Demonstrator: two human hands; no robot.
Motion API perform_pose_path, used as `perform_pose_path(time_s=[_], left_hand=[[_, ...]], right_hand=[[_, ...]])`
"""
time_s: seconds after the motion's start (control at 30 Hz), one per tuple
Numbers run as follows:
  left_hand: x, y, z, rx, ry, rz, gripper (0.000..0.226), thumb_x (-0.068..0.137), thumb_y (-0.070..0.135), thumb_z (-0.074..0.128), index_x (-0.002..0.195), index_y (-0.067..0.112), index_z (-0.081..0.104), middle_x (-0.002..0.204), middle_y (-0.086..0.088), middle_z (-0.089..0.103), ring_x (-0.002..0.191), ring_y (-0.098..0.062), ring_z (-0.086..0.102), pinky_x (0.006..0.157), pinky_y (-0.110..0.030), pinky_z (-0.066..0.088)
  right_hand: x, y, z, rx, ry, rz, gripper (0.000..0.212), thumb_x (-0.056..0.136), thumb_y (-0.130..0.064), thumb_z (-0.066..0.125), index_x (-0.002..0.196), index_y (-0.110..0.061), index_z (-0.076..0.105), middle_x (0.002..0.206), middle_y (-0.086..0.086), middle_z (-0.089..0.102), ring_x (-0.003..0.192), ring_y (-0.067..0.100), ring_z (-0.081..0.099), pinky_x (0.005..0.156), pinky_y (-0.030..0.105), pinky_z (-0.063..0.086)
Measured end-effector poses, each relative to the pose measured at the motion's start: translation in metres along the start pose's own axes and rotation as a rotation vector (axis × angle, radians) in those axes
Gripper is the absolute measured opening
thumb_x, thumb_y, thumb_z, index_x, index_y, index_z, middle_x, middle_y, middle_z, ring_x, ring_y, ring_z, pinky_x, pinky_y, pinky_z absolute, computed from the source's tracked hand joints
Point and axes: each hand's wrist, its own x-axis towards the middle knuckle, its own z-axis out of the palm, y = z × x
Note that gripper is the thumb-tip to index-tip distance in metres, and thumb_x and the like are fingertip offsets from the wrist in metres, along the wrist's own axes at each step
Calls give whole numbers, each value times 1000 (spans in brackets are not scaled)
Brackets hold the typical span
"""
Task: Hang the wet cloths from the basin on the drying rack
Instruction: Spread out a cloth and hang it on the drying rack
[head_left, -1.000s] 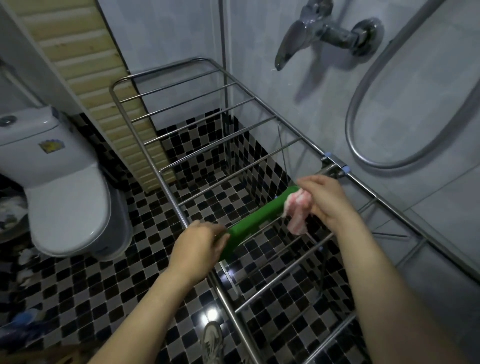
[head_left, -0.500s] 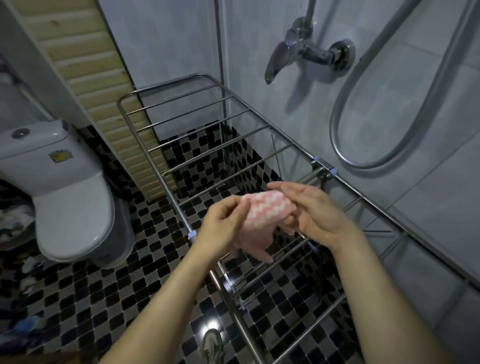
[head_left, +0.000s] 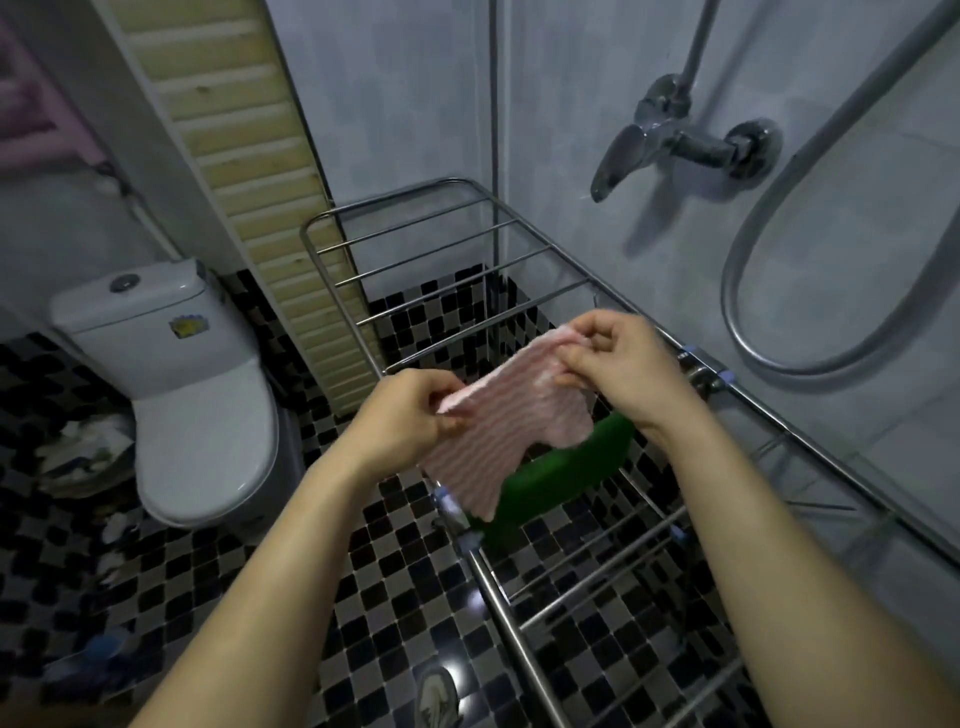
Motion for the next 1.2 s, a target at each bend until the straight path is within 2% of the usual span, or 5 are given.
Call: perform_pose_path(time_s=[0.37,0.53,0.8,0.93,1.2], left_hand=[[57,-95,-14,-309,29,-155,19,92,10,59,86,23,71,75,4,68,65,-8,61,63,-23,48],[95,-130,-5,-245,118,-240,14,90,15,59,95,17,72,90,1,71,83,-16,65,70,-27,48],[116,-141,-6,-83,261,-240,31,93,15,59,123,20,55,93,8,63,74,-3,58,59,-16,45],[108,-145,4,26,232,-156,28,91,16,61,117,26,60,113,7,62,101,-11,62,85,-32,56],[85,-143,24,241,39,-64,19,88,28,66,107,26,69,101,8,71,79,-2,62,75,-20,53]], right_hand=[[69,48,47,-312,285,88,12,87,-25,68,79,-27,59,84,1,66,81,23,67,75,49,59],[106,64,75,-387,323,170,14,87,-23,67,78,-26,56,77,1,64,77,29,67,72,44,57],[143,93,106,-391,223,230,63,90,-18,61,146,-28,33,145,5,45,129,22,47,103,46,45],[132,113,106,-587,449,330,47,90,-12,59,134,-22,46,137,7,48,110,20,54,82,32,48],[122,139,90,-196,406,463,27,91,-12,61,115,-17,51,106,10,65,89,25,66,68,27,50]])
